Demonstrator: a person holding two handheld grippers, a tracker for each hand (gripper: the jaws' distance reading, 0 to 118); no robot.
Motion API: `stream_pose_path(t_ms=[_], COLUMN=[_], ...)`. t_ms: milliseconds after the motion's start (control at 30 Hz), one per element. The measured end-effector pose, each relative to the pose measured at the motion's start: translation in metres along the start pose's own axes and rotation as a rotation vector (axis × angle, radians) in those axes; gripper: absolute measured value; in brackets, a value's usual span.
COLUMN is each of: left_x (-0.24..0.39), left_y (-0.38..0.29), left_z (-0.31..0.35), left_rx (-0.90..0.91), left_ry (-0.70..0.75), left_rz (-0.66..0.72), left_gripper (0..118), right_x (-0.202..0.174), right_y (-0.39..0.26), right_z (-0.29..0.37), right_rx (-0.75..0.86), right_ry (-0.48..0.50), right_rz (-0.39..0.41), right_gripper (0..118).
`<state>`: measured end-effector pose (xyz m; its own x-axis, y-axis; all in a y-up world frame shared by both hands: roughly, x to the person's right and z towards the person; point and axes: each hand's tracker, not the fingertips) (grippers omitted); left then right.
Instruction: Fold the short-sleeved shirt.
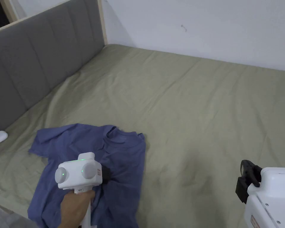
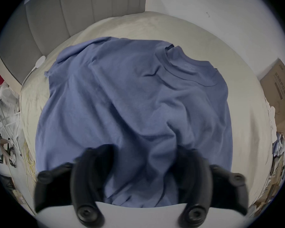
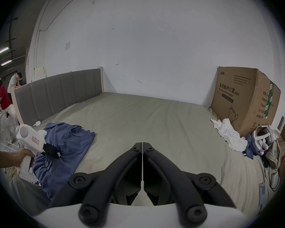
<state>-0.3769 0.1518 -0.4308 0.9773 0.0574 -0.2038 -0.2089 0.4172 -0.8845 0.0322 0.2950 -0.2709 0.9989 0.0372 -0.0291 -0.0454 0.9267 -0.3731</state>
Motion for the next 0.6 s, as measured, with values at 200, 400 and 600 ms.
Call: stream_pose_path(t_ms=[200, 400, 600], left_x=[-0.028, -0.05, -0.027], left_y=[0.002, -0.005, -0.009], left_z=[0.01, 0.041, 0.089], left_rx=[0.039, 0.092, 0.151], left_ry=[-0.083, -0.325, -0.523], left_rz=[0.044, 0.19, 0.202], left_gripper=[9, 9, 9], right_x=[0.006, 0.008, 0.017], right_y=[0.002, 0.004, 0.004], right_z=[0.004, 0.007, 0.015], right_rx=[0.007, 0.022, 0.033], right_ry=[-0.002, 0.0, 0.001], right_rz=[-0.011, -0.034, -0.069], right_gripper=[3, 3, 3])
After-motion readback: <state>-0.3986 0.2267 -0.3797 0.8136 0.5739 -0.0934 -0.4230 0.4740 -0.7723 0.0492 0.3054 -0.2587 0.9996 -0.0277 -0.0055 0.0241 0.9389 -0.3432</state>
